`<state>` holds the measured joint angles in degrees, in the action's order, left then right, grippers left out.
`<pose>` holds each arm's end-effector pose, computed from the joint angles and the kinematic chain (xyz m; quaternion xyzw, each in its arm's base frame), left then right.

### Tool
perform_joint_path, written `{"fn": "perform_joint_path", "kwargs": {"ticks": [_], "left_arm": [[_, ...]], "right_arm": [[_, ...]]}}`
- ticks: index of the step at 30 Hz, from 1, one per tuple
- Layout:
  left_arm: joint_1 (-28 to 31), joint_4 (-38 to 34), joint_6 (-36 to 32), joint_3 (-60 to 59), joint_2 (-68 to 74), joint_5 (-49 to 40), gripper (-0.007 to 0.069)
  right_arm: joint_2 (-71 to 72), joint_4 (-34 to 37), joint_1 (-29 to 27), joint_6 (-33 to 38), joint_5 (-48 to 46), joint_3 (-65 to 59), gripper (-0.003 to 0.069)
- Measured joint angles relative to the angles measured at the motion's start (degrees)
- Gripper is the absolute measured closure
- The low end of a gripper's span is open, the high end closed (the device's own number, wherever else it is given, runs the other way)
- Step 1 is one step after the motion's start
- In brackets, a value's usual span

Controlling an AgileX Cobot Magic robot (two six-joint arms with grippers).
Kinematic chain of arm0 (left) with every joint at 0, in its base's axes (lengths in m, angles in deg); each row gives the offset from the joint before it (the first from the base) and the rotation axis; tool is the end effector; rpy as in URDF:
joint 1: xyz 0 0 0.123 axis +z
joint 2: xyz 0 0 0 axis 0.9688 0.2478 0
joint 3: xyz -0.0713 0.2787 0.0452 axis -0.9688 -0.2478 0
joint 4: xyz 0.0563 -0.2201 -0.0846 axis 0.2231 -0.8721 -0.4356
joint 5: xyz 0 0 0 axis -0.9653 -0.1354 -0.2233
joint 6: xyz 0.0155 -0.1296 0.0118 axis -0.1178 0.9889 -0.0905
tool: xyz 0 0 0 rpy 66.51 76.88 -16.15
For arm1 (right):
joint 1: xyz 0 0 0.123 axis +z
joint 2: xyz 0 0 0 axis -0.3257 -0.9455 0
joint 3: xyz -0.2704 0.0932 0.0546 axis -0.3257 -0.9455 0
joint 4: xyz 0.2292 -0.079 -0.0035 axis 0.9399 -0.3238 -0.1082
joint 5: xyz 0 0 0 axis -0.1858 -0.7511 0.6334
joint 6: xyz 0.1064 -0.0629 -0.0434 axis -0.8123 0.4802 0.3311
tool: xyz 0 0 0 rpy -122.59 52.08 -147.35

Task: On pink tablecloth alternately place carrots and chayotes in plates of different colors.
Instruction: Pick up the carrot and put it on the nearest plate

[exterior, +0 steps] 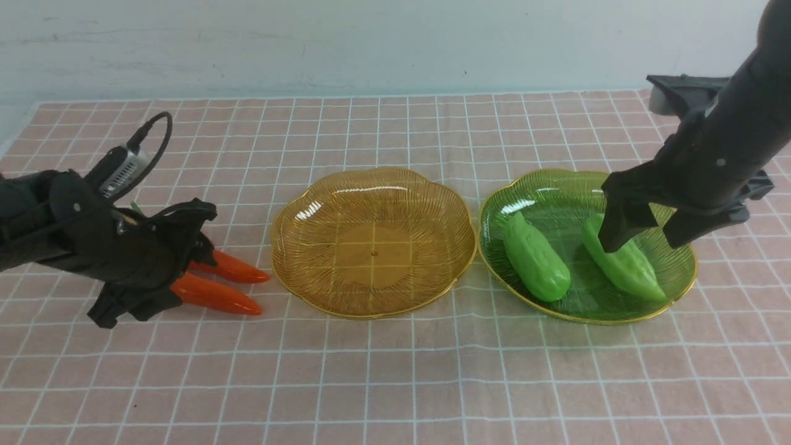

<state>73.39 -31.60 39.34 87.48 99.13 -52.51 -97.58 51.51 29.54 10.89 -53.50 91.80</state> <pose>0.3653 -0.0281 0.1614 -0.4231 0.8598 -0.1817 0.2208 0.3391 0.0891 0.2441 -0.0806 0.9897 0.1044 0.0550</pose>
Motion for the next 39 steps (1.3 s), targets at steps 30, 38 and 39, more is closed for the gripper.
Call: {"fn": "perform_joint_path", "kwargs": {"ticks": [30,38,39], "left_arm": [[0.0,-0.8,7.4,2.8,5.2,-3.2,0.0242],[0.0,-1.5,21.5,2.8,5.0,-3.1,0.0248],[0.0,-1.5,23.4,2.8,5.1,-2.8,0.0248]], "right_arm": [[0.0,0.4,0.0,0.5,0.0,0.0,0.0074],[0.0,0.8,0.0,0.5,0.0,0.0,0.0074],[0.0,0.9,0.0,0.5,0.0,0.0,0.0074]]}}
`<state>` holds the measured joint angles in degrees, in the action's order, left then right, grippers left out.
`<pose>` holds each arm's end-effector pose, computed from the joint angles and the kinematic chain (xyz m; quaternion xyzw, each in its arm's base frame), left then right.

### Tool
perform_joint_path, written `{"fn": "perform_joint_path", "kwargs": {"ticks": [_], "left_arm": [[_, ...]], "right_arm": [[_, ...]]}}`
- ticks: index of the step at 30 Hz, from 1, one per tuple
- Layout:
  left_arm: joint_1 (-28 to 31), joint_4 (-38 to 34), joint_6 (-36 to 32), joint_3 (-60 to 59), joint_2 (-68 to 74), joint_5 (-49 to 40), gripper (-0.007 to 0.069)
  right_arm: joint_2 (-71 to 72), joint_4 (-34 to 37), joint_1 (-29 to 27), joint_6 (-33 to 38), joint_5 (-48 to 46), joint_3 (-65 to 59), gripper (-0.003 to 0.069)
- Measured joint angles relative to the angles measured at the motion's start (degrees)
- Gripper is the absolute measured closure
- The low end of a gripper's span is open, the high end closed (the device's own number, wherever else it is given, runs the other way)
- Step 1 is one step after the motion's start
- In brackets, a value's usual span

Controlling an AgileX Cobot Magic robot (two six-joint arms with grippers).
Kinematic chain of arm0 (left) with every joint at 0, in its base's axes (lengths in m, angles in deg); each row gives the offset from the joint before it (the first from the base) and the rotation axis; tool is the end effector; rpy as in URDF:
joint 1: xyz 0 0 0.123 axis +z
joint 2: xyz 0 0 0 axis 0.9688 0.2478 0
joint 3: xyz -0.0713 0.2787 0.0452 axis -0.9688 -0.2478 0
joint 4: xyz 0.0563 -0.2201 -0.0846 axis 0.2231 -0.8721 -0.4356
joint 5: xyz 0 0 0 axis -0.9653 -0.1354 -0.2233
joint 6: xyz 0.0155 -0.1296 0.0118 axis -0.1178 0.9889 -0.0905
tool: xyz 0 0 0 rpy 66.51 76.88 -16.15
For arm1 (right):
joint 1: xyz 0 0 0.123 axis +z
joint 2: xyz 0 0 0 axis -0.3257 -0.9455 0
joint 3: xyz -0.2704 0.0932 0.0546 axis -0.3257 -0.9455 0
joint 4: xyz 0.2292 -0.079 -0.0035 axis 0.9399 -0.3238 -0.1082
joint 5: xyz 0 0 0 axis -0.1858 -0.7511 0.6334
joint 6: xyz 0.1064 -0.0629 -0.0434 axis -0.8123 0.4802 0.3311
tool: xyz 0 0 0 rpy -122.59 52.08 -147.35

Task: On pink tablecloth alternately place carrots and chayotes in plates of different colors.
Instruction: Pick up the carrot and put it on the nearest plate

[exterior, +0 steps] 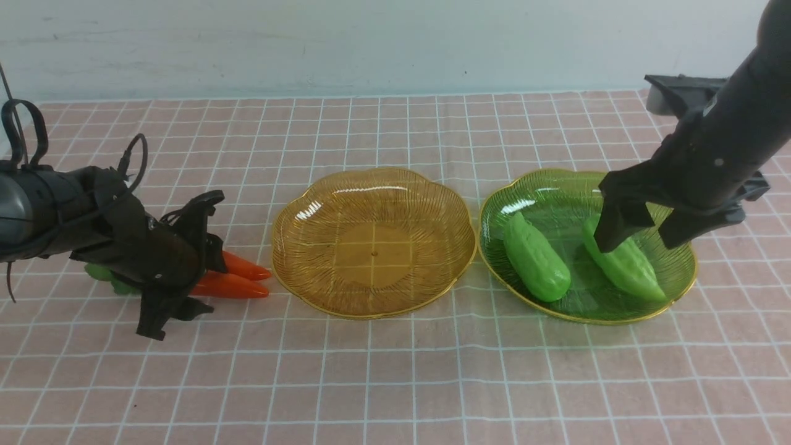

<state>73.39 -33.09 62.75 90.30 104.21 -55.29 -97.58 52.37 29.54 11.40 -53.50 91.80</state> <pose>0.3745 -0.0315 0.1392 -0.6018 0.7588 -0.2065 0.1392 0.3389 0.0909 0.2445 -0.0829 0.9888 0.1114 0.0549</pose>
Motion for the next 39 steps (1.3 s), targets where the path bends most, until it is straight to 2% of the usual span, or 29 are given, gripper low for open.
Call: {"fn": "perform_joint_path", "kwargs": {"ticks": [5,14,19,23,25,33,39], "left_arm": [[0.1,0.0,4.5,0.0,1.4,1.9,0.0248],[0.9,-0.4,4.3,0.7,2.7,0.6,0.026],[1.0,-0.4,-1.5,1.0,2.8,-2.7,0.0357],[1.4,-0.4,-5.9,1.4,2.8,-5.6,0.04],[1.9,-0.9,-10.3,1.7,2.4,-9.5,0.044],[2.9,2.5,-20.1,2.0,-1.3,-20.0,0.0456],[4.0,6.3,-23.6,4.7,-9.1,-20.3,0.0456]], "right_arm": [[0.0,0.0,0.0,0.0,0.0,0.0,0.0074],[0.0,0.1,0.0,0.0,0.0,0.0,0.0074],[0.0,0.1,0.0,0.0,0.0,0.0,0.0074],[0.0,0.1,0.0,0.0,0.0,0.0,0.0074],[0.0,0.1,0.0,0.0,0.0,0.0,0.0074],[0.0,0.1,0.0,0.6,0.0,0.0,0.0074],[0.0,0.1,0.0,0.8,0.0,0.0,0.0074]]}}
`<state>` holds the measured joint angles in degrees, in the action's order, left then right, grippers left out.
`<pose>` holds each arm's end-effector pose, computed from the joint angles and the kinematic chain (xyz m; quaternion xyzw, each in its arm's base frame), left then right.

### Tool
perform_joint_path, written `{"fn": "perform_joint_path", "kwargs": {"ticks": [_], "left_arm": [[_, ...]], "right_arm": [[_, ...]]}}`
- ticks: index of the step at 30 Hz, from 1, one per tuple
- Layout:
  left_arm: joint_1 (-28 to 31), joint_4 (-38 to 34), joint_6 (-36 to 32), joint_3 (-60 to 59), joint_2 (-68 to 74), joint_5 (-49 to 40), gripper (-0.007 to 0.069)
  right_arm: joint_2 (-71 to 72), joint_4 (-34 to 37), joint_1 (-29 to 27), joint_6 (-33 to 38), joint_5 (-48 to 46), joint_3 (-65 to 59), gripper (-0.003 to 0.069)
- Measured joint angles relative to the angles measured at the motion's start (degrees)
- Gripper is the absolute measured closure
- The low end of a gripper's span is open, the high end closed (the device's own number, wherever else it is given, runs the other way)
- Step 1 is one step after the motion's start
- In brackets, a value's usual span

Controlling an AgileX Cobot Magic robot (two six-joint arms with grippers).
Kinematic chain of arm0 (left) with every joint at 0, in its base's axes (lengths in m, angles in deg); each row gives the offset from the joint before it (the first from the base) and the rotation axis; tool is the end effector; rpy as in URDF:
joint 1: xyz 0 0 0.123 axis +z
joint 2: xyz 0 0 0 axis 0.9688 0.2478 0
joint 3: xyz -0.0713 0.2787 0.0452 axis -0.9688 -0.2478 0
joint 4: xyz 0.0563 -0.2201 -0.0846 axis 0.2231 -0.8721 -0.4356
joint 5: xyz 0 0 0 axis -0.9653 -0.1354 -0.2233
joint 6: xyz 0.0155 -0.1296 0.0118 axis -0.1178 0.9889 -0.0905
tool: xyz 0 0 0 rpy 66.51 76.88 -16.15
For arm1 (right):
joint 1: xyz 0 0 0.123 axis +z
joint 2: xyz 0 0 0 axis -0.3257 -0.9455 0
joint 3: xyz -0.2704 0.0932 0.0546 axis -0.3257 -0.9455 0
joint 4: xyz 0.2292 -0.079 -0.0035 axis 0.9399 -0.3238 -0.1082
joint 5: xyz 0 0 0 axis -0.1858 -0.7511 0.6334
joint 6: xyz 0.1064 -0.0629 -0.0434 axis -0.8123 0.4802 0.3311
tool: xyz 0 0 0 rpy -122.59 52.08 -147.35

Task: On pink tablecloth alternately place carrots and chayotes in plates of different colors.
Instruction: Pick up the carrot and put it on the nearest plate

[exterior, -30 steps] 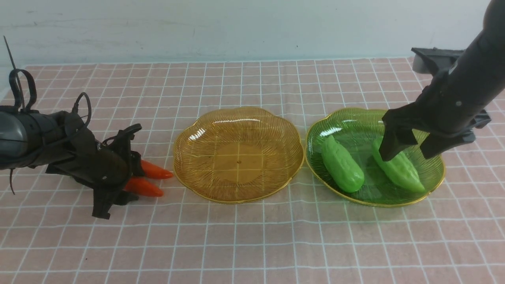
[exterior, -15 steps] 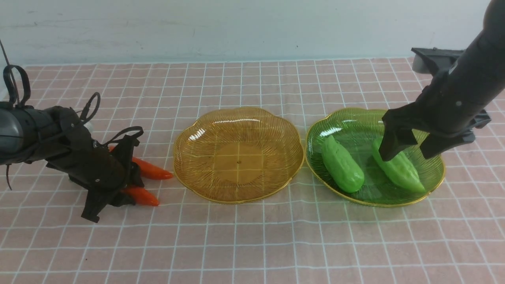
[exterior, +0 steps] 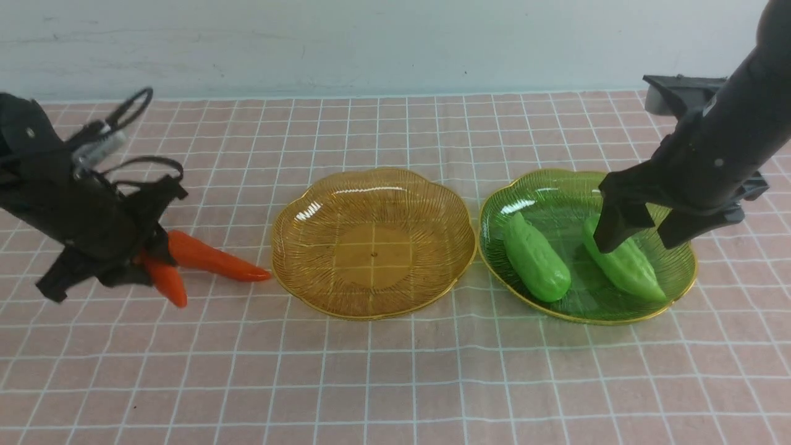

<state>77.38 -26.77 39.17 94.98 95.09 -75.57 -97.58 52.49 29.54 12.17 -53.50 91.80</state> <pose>0.3445 -0.0090 0.1995 -0.4085 0.8914 -0.1402 0.1374 0.3388 0.0911 0.2445 -0.0893 0.9881 0.1120 0.0556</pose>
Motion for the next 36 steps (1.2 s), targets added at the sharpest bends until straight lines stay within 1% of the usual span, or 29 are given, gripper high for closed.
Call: {"fn": "perform_joint_path", "kwargs": {"ticks": [4,6,7,9,11,14,16,18,20,23,25,27,30,31,36], "left_arm": [[-2.1,-0.5,-8.6,4.4,-3.6,0.3,0.0456],[-4.0,-1.2,-11.0,6.3,-3.5,0.3,0.0456],[-5.9,-1.8,-12.2,7.9,-3.0,0.3,0.0456],[-9.6,-1.7,-13.2,11.2,-0.4,0.3,0.0456],[-13.8,-0.1,-13.7,16.4,5.0,-0.7,0.0456],[-17.1,2.2,-13.7,22.3,12.2,-4.0,0.0447],[-18.8,3.1,-13.7,26.4,17.6,-6.9,0.0426],[-19.9,3.5,-13.7,31.1,22.5,-9.2,0.0381],[-20.1,3.5,-13.7,33.4,24.3,-10.4,0.033],[-19.8,4.0,-13.7,36.6,25.2,-12.3,0.0208],[-19.0,4.0,-13.7,39.0,25.2,-14.5,0.0142],[-17.1,4.0,-13.8,42.4,25.2,-18.5,0.0097],[-12.9,7.4,-13.2,46.6,25.2,-24.9,0.0078],[-12.1,8.3,-12.6,47.0,25.2,-25.2,0.0078],[-7.2,12.9,-4.2,47.7,25.4,-26.5,0.0078]], "right_arm": [[0.0,0.2,0.0,0.0,0.0,0.0,0.0074],[0.0,0.4,0.0,0.0,0.0,0.0,0.0074],[0.0,0.7,0.0,0.0,0.0,0.0,0.0074],[0.0,0.9,0.0,0.0,0.0,0.0,0.0074],[0.0,0.9,0.0,0.0,0.0,0.0,0.0074],[0.0,0.9,0.0,0.0,0.0,0.0,0.0074],[0.0,1.4,0.0,0.0,0.0,0.0,0.0074],[0.0,2.0,0.0,0.0,0.0,0.0,0.0074],[0.0,2.2,0.0,0.0,0.0,0.0,0.0074],[0.0,2.2,0.0,0.0,0.0,0.0,0.0074],[0.0,2.2,0.0,0.0,0.0,0.0,0.0074],[0.0,2.2,0.0,0.2,0.0,0.0,0.0074],[0.0,2.3,0.0,0.4,0.0,0.0,0.0074],[0.0,2.3,0.0,0.4,0.0,0.0,0.0074],[0.0,2.3,0.0,0.4,0.0,0.0,0.0074]]}}
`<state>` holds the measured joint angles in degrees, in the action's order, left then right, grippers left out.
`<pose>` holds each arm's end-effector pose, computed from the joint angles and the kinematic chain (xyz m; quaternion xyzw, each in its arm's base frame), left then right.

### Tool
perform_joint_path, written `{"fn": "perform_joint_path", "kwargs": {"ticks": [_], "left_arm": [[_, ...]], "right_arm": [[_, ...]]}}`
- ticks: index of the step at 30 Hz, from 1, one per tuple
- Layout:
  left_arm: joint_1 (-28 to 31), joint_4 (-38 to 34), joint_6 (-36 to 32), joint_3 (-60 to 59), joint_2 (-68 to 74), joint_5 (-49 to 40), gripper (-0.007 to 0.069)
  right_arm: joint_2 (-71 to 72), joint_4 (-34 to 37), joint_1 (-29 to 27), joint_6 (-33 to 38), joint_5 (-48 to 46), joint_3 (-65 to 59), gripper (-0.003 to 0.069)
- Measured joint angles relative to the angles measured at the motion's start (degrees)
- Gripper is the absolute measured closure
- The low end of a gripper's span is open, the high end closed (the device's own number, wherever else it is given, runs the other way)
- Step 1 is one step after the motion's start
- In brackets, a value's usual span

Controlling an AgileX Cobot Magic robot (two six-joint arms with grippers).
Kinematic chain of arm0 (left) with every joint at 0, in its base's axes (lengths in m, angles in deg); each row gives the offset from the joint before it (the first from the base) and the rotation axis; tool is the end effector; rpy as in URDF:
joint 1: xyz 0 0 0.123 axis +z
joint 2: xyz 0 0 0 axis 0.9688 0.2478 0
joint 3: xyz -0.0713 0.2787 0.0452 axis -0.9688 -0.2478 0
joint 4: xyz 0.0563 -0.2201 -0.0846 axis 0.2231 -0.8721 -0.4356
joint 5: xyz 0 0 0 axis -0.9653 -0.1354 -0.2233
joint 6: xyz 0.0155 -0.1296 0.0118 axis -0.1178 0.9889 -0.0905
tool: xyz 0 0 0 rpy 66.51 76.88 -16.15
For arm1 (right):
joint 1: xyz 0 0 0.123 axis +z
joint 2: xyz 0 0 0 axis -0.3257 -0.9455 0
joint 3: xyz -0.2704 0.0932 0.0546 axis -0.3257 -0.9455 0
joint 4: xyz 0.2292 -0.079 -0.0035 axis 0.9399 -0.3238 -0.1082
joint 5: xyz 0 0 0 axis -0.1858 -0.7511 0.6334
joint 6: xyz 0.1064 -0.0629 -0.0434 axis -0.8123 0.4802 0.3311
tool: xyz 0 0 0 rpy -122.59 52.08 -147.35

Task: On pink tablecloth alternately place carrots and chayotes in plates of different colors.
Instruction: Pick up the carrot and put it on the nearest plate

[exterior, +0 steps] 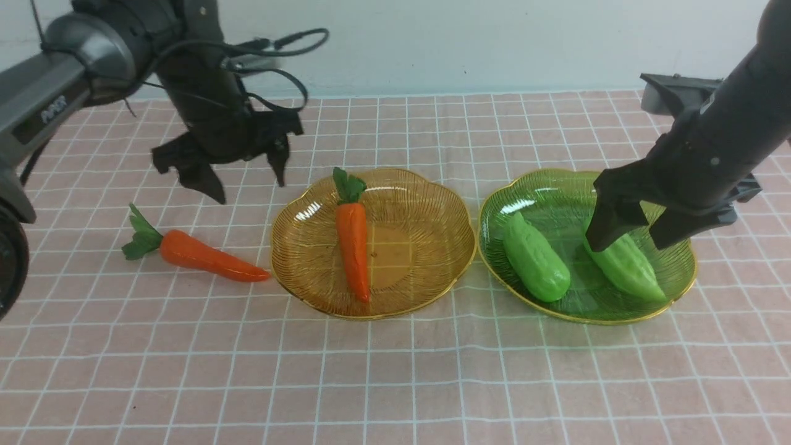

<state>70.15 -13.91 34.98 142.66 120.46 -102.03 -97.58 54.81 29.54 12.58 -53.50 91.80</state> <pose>0.4616 -0.0434 0.2297 -0.2585 0.9556 -0.0462 0.1333 0.3382 0.0960 0.2457 -0.0871 0.9860 0.1311 0.0547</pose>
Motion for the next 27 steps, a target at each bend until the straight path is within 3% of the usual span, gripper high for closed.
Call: {"fn": "perform_joint_path", "kwargs": {"ticks": [8,27], "left_arm": [[1.8,-0.5,12.1,0.0,2.9,-0.2,0.0078],[1.7,-5.2,13.1,0.6,10.7,-0.9,0.0078]], "right_arm": [[0.0,0.0,0.0,0.0,0.0,0.0,0.0074],[0.0,0.0,0.0,0.0,0.0,0.0,0.0074]]}}
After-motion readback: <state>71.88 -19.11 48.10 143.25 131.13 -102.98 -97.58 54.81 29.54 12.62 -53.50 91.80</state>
